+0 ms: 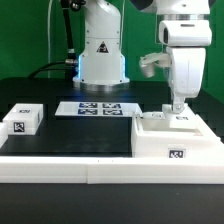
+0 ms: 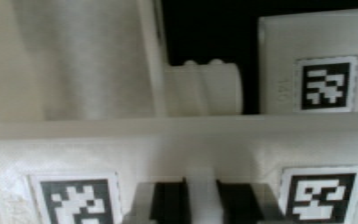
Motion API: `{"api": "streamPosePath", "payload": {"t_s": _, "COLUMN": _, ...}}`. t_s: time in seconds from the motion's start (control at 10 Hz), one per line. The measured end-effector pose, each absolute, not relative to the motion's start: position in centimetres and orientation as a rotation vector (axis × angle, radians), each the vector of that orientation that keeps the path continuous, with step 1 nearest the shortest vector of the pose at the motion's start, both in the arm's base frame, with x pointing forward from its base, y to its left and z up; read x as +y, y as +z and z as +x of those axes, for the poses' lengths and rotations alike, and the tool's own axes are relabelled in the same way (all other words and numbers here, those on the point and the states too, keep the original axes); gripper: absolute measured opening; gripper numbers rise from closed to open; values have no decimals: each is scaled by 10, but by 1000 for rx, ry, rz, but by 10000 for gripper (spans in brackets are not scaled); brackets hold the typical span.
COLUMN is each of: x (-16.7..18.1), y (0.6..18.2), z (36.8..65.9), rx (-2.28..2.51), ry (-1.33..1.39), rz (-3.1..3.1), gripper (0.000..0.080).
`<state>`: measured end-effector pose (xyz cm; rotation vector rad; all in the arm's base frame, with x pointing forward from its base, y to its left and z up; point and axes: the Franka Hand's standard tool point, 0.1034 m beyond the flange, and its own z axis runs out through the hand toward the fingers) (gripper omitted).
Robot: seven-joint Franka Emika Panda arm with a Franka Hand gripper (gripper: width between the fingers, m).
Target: Assemble cabinet
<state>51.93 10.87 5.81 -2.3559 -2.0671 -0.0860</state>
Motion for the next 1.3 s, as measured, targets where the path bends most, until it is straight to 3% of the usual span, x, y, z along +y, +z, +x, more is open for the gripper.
{"api": "streamPosePath", "payload": {"t_s": 0.4, "x": 104, "y": 59, "z": 558, "rx": -2044, "ry": -86, "rz": -2381, "gripper": 70}}
{"api": "streamPosePath", "payload": {"t_s": 1.2, "x": 101, "y": 58, "z": 574, "rx": -2046, "ry": -36, "rz": -2363, "gripper": 70}}
{"api": "streamPosePath", "payload": {"t_s": 1.3, "x": 101, "y": 58, "z": 574, "rx": -2046, "ry": -36, "rz": -2363, "gripper": 248}}
